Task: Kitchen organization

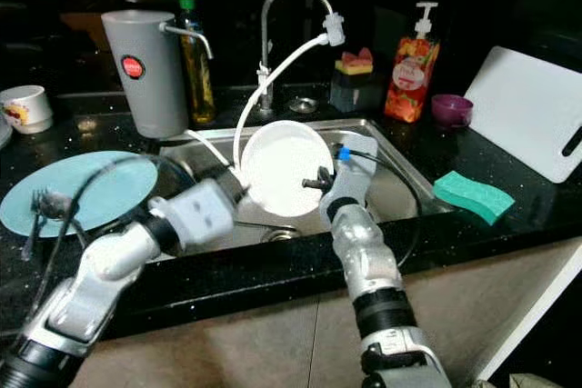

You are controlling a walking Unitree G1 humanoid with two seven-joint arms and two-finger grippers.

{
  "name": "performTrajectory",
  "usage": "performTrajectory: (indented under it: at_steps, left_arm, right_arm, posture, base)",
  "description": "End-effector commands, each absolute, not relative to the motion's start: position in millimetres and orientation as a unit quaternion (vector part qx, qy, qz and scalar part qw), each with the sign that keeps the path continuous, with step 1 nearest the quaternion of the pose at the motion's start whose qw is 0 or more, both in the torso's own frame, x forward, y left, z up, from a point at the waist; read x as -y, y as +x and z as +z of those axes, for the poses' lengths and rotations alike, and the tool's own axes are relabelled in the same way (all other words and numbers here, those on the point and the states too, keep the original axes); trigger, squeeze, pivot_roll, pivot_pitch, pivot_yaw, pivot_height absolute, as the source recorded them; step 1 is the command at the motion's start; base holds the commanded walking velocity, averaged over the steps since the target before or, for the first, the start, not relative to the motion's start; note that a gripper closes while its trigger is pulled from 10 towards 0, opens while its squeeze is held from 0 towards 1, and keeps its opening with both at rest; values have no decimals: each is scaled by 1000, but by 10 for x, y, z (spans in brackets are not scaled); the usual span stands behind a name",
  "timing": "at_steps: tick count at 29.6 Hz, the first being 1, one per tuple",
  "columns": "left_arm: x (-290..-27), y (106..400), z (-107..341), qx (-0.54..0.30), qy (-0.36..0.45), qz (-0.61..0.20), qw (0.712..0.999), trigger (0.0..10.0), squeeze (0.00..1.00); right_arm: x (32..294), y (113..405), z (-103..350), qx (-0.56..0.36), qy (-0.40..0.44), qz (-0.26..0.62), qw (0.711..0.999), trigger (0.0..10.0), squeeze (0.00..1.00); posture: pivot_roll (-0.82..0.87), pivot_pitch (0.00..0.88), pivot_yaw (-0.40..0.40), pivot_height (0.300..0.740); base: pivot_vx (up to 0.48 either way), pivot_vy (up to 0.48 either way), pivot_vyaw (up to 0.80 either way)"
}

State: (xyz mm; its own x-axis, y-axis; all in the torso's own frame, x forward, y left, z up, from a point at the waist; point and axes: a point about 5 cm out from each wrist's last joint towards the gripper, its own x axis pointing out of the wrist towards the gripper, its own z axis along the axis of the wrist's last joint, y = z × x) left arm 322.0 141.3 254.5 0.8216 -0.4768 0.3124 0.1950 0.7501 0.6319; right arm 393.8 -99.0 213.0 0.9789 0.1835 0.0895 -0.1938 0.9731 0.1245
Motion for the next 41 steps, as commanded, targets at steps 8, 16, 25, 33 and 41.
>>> performTrajectory:
  at_steps: [8,16,25,33,41]
  left_arm:
    - [-1770,3412,2485,83,72,-92,990,10000,0]
    - [-2003,3466,2646,7,-48,-10,999,10000,0]
    - [-2256,3437,2763,-2,-51,41,998,10000,0]
    - [-2440,3356,2845,-10,-1,137,991,10000,0]
    - [-2548,3304,2747,-70,-49,156,984,10000,0]
  right_arm:
    - [735,4054,2264,42,3,144,989,10000,0]
    - [604,4100,2171,1,-36,161,986,10000,0]
    - [590,4127,2386,56,-24,159,985,10000,0]
    - [771,3999,3000,216,93,158,959,10000,0]
    - [963,3736,3039,256,86,157,950,10000,0]
  posture:
    - [137,76,-79,740]
    - [143,93,-82,740]
    - [159,103,-79,740]
    - [150,115,-56,740]
    - [139,115,-42,740]
  base:
    - [0,0,0]
    - [0,0,0]
    - [0,0,0]
    - [0,0,0]
    - [0,0,0]
